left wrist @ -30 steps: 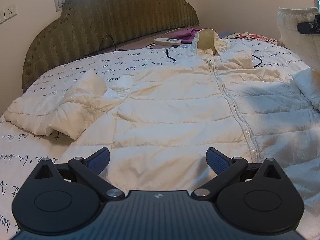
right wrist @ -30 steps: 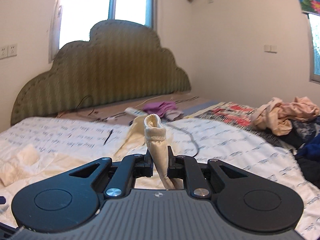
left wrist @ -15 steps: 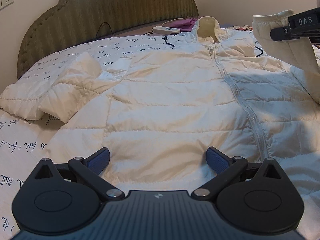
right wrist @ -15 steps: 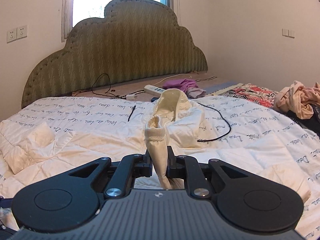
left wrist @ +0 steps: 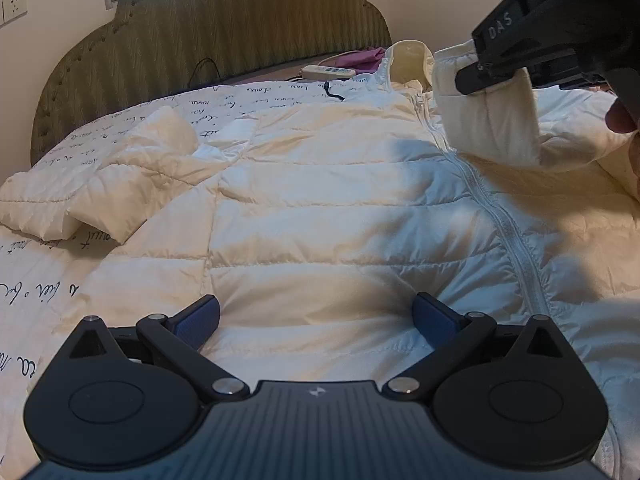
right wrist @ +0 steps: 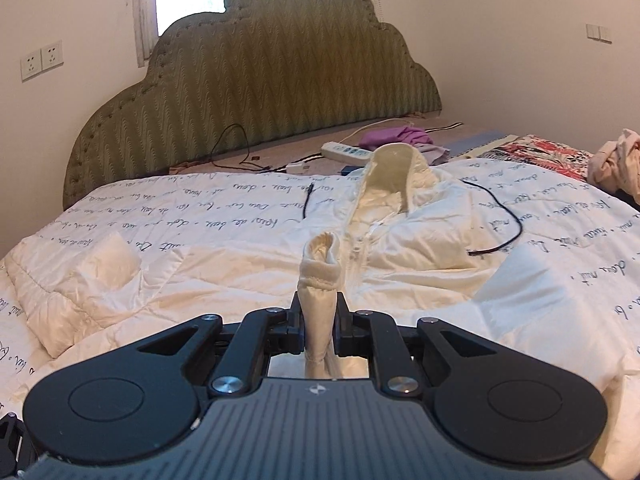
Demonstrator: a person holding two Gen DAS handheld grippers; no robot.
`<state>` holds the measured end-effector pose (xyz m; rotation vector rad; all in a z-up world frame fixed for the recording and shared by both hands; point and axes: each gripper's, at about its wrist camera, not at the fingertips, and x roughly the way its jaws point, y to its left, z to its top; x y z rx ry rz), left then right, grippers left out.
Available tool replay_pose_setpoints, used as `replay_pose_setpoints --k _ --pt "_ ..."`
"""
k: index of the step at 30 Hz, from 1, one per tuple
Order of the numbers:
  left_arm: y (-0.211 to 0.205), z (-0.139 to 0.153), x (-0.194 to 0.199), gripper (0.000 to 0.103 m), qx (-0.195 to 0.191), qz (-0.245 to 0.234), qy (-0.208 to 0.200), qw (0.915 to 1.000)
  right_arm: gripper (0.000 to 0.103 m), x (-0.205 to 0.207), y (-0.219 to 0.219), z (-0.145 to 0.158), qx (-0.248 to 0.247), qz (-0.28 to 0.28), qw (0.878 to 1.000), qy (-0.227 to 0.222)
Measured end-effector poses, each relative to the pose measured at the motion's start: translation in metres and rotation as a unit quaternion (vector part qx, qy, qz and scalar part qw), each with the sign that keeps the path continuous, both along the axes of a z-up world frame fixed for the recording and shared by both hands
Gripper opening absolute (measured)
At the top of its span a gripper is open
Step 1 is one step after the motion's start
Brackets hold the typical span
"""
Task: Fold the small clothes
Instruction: 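Lift the sleeve with the right tool and lay it across the jacket body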
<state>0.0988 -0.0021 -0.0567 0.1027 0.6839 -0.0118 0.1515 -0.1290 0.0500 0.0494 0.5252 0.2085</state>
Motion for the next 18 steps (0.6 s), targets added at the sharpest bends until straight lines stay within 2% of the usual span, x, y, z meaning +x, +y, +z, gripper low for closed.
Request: replay_pose_setpoints --k 18 --pt "0.003 -0.001 0.000 0.103 -0.009 -0.001 -0.001 1.0000 0.018 0.023 0.063 -0.012 -0.030 0.093 0.995 0.024"
